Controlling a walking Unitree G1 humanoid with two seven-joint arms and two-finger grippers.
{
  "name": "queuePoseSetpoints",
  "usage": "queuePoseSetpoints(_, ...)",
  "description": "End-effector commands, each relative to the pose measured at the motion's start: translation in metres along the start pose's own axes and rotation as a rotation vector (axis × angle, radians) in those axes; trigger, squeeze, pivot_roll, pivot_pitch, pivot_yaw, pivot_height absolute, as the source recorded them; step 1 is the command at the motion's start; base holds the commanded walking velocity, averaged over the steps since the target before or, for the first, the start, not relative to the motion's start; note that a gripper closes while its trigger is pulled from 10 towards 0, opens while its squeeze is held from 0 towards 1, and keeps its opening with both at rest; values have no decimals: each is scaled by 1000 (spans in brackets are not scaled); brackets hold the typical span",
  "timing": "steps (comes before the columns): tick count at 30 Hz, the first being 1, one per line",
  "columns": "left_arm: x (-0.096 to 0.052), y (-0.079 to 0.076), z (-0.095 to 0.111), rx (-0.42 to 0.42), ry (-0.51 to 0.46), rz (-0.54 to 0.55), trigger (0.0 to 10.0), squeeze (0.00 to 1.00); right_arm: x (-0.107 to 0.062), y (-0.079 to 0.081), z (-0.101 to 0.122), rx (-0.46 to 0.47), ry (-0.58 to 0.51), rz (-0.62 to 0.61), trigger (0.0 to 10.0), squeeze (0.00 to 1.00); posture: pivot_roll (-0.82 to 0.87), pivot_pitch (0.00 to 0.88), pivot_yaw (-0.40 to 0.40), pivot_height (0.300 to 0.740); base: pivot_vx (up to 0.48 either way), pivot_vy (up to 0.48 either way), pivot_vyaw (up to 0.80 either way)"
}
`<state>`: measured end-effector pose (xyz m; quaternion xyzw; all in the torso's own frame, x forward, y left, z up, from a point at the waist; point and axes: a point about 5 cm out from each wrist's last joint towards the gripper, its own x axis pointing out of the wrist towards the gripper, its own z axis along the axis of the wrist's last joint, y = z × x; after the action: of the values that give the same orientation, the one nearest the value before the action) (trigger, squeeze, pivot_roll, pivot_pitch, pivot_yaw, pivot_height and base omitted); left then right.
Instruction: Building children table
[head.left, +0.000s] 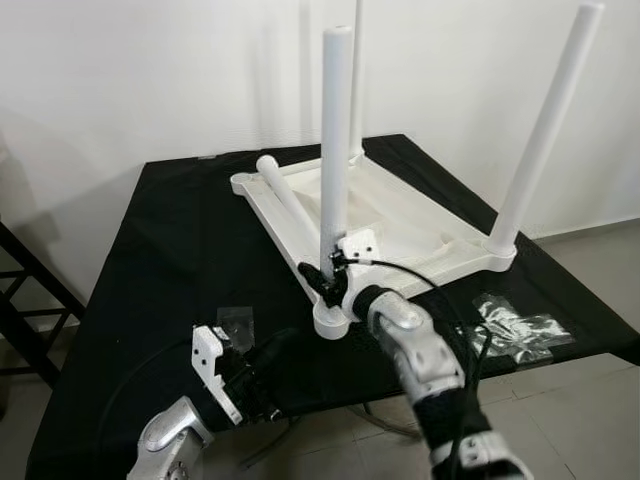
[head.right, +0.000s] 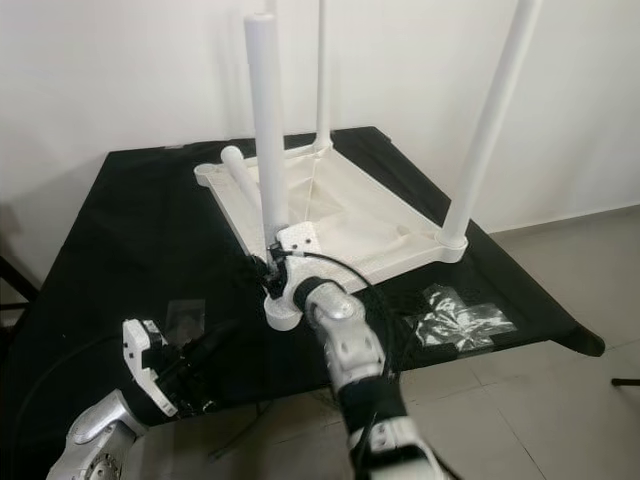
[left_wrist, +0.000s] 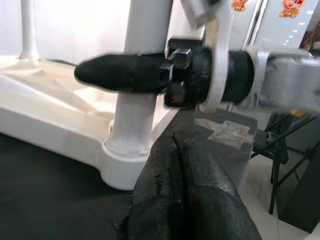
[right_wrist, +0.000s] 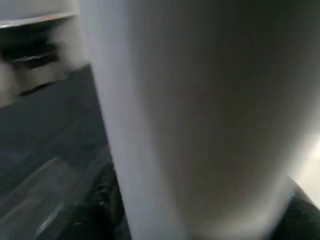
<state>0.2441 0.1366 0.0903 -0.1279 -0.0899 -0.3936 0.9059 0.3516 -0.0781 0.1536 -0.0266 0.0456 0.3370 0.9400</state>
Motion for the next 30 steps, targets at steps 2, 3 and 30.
queuePoseSetpoints(2, 0, 2, -1, 5, 19, -5, 10000, 0, 4, 1, 12, -16, -22, 156, 10000, 212, 17, 0, 18, 740, 0, 0, 0)
queuePoseSetpoints(3, 0, 2, -1, 5, 19, -5, 10000, 0, 4, 1, 12, -16, -22, 156, 10000, 212, 17, 0, 18, 740, 0, 0, 0)
queuePoseSetpoints(30, -2, 5, -2, 18, 32, 0, 10000, 0, -12, -36, -11, -41, 104, 362, 0, 0, 20, 0, 29, 740, 0, 0, 0)
